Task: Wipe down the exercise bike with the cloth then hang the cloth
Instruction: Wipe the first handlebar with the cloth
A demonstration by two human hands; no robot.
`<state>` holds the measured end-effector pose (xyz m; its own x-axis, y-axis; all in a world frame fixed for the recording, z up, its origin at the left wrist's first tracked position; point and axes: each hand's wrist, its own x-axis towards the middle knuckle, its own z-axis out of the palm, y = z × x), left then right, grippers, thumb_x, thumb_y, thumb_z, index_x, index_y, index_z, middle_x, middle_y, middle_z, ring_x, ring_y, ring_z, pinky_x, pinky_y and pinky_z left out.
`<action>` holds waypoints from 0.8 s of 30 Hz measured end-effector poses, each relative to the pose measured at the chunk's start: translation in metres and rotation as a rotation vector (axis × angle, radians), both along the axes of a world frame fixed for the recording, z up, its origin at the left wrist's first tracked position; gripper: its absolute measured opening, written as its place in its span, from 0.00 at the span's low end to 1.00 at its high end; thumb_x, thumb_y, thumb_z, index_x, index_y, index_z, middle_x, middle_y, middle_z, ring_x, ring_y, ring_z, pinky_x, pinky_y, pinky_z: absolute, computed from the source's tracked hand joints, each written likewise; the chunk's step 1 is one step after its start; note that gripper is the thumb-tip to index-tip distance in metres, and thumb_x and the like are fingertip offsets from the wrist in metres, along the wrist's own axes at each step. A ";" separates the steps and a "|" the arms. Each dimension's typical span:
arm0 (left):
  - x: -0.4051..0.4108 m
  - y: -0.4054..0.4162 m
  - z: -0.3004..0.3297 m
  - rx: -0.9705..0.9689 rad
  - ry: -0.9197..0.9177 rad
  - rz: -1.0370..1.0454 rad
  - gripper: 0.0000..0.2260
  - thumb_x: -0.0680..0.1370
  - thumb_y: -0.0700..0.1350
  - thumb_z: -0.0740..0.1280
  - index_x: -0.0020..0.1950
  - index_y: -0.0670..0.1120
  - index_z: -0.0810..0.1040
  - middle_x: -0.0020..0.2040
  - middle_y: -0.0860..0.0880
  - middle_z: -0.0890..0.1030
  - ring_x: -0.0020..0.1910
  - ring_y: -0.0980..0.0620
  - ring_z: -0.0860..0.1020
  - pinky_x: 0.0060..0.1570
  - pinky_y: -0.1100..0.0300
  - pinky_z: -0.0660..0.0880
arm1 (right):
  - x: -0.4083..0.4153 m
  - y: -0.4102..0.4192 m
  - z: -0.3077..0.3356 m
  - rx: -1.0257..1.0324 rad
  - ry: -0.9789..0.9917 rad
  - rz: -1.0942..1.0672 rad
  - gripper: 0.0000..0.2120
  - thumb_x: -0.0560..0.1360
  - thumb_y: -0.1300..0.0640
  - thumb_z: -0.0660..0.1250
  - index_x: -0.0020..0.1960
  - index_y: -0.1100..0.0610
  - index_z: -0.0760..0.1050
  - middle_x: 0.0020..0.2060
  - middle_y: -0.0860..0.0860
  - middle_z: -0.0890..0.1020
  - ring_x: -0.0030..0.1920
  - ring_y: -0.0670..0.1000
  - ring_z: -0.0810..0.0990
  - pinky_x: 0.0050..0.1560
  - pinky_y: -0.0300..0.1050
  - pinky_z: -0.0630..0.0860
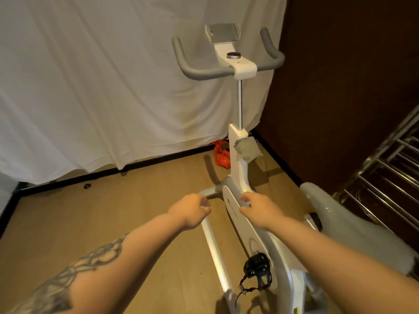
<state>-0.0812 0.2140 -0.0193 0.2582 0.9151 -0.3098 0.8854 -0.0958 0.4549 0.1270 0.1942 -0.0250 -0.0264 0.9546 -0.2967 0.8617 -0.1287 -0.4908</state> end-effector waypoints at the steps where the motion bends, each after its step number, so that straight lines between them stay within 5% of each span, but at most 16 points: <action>1: -0.010 0.016 -0.003 -0.007 0.009 -0.034 0.12 0.79 0.51 0.61 0.60 0.51 0.78 0.60 0.50 0.79 0.57 0.49 0.77 0.54 0.57 0.73 | -0.011 0.011 -0.003 0.005 0.014 -0.040 0.17 0.79 0.52 0.60 0.67 0.51 0.71 0.62 0.53 0.77 0.57 0.55 0.77 0.56 0.51 0.76; 10: -0.068 0.138 -0.007 -0.045 0.055 -0.229 0.11 0.79 0.49 0.60 0.57 0.51 0.79 0.57 0.48 0.80 0.54 0.48 0.77 0.54 0.55 0.75 | -0.069 0.075 -0.006 -0.006 0.070 -0.258 0.18 0.79 0.53 0.61 0.68 0.49 0.71 0.63 0.51 0.77 0.58 0.54 0.77 0.57 0.53 0.76; 24: 0.049 0.274 -0.033 -0.108 -0.018 -0.557 0.08 0.79 0.48 0.59 0.53 0.53 0.76 0.58 0.49 0.78 0.56 0.48 0.76 0.54 0.53 0.75 | -0.004 0.181 -0.036 -0.026 -0.023 -0.435 0.18 0.79 0.51 0.61 0.69 0.48 0.69 0.66 0.47 0.74 0.61 0.50 0.75 0.58 0.49 0.76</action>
<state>-0.0327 0.4882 -0.0528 0.6990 0.6024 -0.3853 0.7064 -0.4979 0.5030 0.1228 0.3751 -0.0606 0.3835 0.8676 -0.3164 0.7354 -0.4942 -0.4636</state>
